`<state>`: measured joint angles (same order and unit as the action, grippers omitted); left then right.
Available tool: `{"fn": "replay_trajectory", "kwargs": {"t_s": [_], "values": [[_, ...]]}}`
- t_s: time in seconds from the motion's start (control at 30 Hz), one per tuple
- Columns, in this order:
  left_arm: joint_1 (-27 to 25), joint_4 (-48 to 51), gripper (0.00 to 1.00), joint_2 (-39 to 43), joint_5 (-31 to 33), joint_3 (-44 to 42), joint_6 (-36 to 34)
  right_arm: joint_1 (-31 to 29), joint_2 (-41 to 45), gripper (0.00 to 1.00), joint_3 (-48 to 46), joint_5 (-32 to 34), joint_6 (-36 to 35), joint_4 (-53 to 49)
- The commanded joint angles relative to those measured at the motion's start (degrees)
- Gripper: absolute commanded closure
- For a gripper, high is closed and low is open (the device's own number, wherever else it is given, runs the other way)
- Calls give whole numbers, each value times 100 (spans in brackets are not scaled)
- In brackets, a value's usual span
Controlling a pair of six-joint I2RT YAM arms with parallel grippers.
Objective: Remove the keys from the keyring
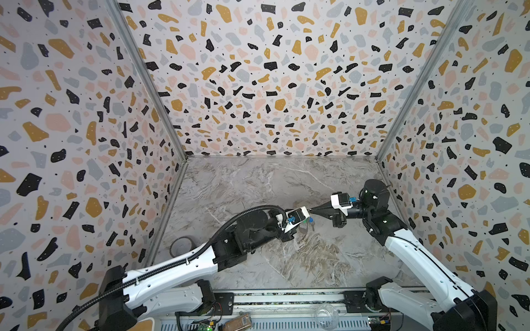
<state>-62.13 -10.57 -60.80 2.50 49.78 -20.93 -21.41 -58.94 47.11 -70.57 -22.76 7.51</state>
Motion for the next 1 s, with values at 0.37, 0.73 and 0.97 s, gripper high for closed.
{"fn": "replay_trajectory", "kwargs": {"t_s": [0.37,0.73,0.97], "values": [[-107,-320,81,-38,165,184,-148,-66,241,100,35,-175,-29,-153],[-107,-341,84,-41,97,129,-126,-167,185,100,139,-151,-124,-360],[-106,-341,92,-46,-17,146,-129,-212,172,100,181,-97,-185,-427]]}}
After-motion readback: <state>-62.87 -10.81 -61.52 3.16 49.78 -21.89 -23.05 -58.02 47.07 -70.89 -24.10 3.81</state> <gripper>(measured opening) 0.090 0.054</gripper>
